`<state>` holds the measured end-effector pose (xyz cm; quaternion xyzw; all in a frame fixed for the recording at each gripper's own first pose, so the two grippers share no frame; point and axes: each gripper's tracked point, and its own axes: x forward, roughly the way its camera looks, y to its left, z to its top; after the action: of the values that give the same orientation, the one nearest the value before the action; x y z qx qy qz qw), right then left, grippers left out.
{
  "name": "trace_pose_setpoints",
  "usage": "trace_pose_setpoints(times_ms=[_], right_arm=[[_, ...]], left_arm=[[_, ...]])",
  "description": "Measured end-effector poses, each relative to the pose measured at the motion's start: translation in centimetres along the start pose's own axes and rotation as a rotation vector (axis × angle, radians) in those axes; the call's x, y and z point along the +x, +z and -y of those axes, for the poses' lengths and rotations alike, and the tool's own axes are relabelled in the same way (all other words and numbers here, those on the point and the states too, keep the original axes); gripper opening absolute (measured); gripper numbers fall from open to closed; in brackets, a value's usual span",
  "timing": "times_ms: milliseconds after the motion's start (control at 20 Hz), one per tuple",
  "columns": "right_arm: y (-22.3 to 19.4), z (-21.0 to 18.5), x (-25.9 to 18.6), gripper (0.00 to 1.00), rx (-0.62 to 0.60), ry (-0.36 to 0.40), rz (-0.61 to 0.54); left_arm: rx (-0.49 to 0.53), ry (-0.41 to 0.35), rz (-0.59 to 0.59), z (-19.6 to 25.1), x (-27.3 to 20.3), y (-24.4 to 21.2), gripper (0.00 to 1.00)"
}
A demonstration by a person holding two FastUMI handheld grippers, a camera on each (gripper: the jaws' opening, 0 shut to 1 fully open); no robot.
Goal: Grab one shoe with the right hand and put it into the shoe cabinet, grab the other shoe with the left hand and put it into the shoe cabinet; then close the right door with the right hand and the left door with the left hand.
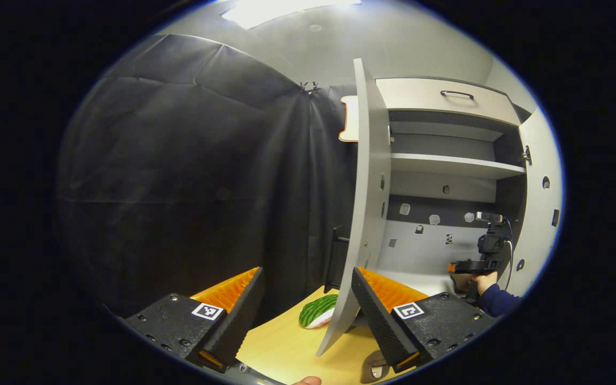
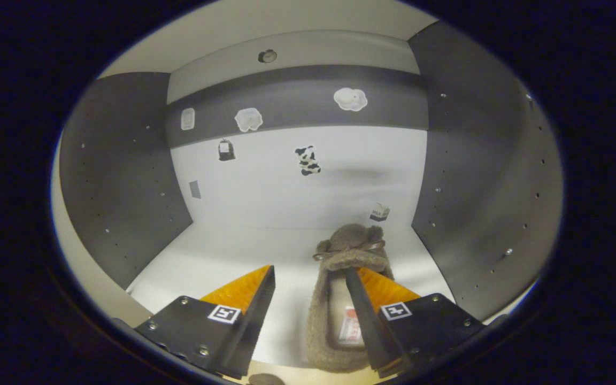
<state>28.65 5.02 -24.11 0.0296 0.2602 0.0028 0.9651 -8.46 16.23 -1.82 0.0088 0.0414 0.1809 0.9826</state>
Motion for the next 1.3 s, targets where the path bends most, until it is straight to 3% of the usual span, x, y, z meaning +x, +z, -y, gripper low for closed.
trace_pose_setpoints(times_ms=[200, 750, 950, 1050, 1300], right_arm=[[3.3, -0.5, -5.8, 0.77, -0.027, 0.029, 0.111], [15.0, -1.7, -27.7, 0.79, -0.009, 0.104, 0.494], [16.6, -0.6, -33.7, 0.76, -0.03, 0.083, 0.576], [16.7, -0.1, -36.2, 0.79, -0.024, 0.083, 0.591], [16.8, 2.4, -40.3, 0.79, -0.033, 0.01, 0.638]], left_arm=[[-0.007, -0.091, -0.02, 2.8, 0.1, -0.8, 1.0], [-0.006, -0.337, -0.158, 10.2, 0.8, -6.4, 0.99], [-0.006, -0.405, -0.294, 12.4, 1.0, -11.9, 1.0], [-0.006, -0.424, -0.364, 13.0, 0.9, -14.9, 1.0], [0.043, -0.466, -0.58, 14.1, 0.7, -24.3, 1.0]])
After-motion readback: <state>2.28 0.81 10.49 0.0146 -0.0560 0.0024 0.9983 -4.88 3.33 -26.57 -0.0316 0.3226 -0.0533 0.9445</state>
